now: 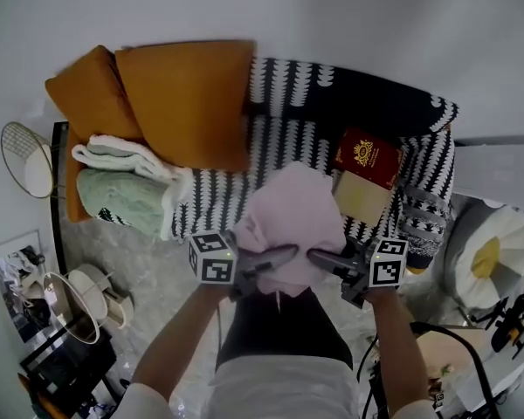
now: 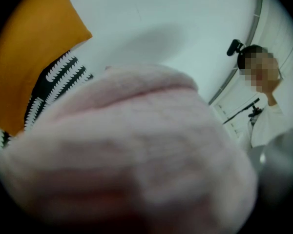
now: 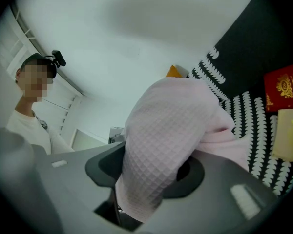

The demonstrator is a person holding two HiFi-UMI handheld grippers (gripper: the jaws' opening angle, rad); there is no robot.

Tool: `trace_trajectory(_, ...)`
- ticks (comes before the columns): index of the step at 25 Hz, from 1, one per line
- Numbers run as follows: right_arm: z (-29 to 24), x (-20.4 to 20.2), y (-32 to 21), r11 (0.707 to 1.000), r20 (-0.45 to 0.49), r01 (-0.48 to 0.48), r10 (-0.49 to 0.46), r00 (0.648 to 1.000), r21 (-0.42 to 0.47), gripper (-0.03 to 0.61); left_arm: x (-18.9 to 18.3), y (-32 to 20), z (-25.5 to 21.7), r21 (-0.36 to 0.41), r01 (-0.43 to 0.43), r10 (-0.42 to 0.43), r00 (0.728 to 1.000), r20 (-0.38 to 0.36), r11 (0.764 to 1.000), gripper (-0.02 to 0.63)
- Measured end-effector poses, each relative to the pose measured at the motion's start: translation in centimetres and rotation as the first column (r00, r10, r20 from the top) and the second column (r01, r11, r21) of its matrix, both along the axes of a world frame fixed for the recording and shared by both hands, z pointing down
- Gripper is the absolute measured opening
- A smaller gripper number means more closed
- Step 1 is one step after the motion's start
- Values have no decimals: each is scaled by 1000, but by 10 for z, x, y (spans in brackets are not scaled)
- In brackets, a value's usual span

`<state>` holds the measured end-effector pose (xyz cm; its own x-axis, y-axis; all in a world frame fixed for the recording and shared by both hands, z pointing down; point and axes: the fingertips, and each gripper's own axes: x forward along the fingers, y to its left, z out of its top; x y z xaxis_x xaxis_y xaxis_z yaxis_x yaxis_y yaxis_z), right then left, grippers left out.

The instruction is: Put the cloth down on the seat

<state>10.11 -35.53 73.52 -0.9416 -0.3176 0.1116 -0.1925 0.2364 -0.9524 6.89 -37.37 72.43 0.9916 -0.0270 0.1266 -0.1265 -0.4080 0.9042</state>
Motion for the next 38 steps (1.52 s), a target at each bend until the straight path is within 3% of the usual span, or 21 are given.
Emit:
trace_trajectory(16, 139, 5, -47, 994, -112, -84, 76, 991, -63, 213, 3, -50, 140, -31, -18, 20, 997, 77, 999, 209)
trace_trajectory(26, 229, 12, -64, 989, -255, -106, 78, 964, -99, 219, 5, -69, 235, -98, 26, -11, 988, 153, 995, 235)
trace_trajectory(33, 268, 9, -61, 986, -359, -118, 69, 931, -115, 267, 6, -68, 271, -71, 32, -15, 974, 228, 997, 280)
trace_trajectory(38, 284, 9, -58, 987, -458, -118, 57, 887, -107, 345, -1, -70, 290, -35, 68, -54, 949, 312, 997, 393)
